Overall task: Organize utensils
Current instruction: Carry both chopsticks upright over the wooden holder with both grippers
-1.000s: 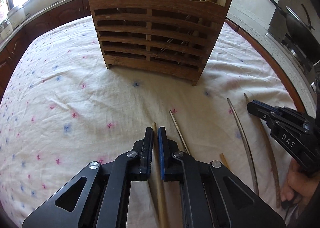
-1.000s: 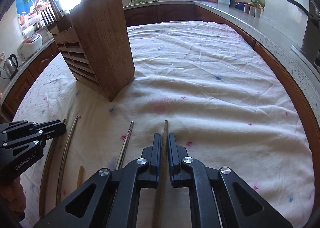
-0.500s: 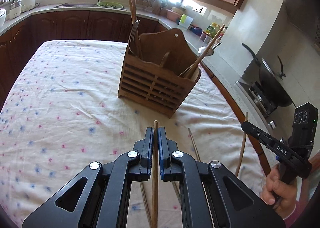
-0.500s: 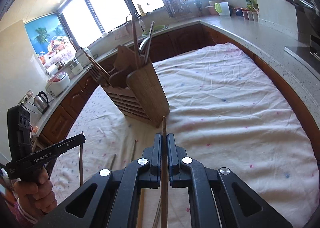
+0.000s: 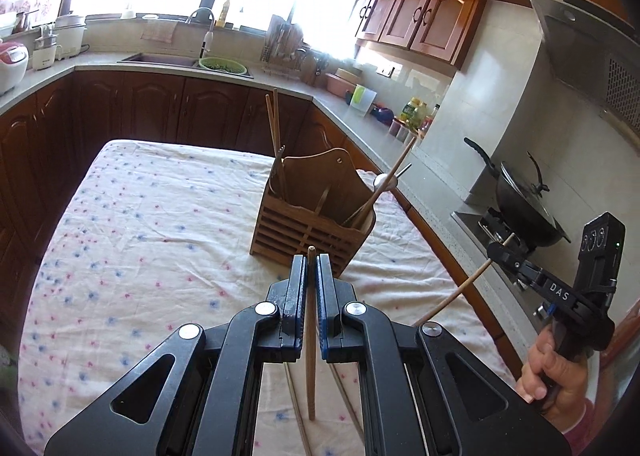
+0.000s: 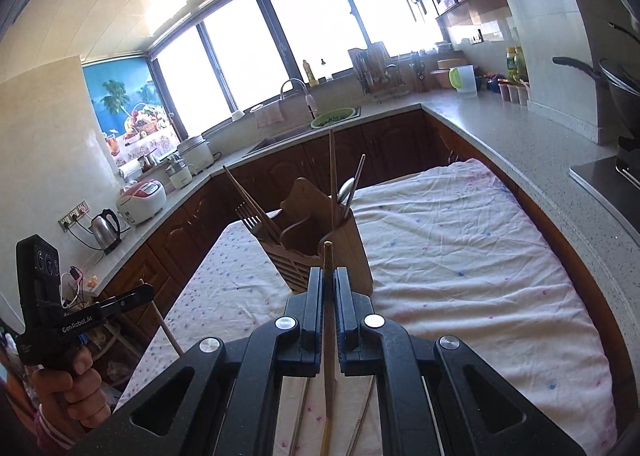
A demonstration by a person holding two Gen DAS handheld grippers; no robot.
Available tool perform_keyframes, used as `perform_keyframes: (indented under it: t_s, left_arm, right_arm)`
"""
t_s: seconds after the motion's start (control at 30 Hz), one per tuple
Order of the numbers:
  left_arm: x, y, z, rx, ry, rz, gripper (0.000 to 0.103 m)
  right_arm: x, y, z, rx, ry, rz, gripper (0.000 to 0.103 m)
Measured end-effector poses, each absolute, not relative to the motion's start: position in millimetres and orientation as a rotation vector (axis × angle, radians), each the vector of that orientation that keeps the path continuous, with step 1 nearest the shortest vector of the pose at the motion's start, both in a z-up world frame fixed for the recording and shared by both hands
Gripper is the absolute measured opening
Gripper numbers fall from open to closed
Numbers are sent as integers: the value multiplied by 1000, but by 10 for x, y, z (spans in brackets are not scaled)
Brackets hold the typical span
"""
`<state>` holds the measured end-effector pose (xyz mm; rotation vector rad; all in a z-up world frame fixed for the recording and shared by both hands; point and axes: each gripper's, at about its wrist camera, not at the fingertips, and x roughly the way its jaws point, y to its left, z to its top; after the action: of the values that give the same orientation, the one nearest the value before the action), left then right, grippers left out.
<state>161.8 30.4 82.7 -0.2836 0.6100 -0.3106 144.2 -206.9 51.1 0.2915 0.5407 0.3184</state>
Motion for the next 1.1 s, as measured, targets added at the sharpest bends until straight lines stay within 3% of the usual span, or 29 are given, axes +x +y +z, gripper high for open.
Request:
perform_keyframes:
  t_s: [0.6,1.1]
  left_arm:
    - [1812,361,1296,-268,488,-282,4]
    - [2503,265,2075,-207,228,-200,4]
  right_arm:
    - [1626,-1907,795,258,465,345,5]
    - [2217,-1836,1525,249,256,301,5]
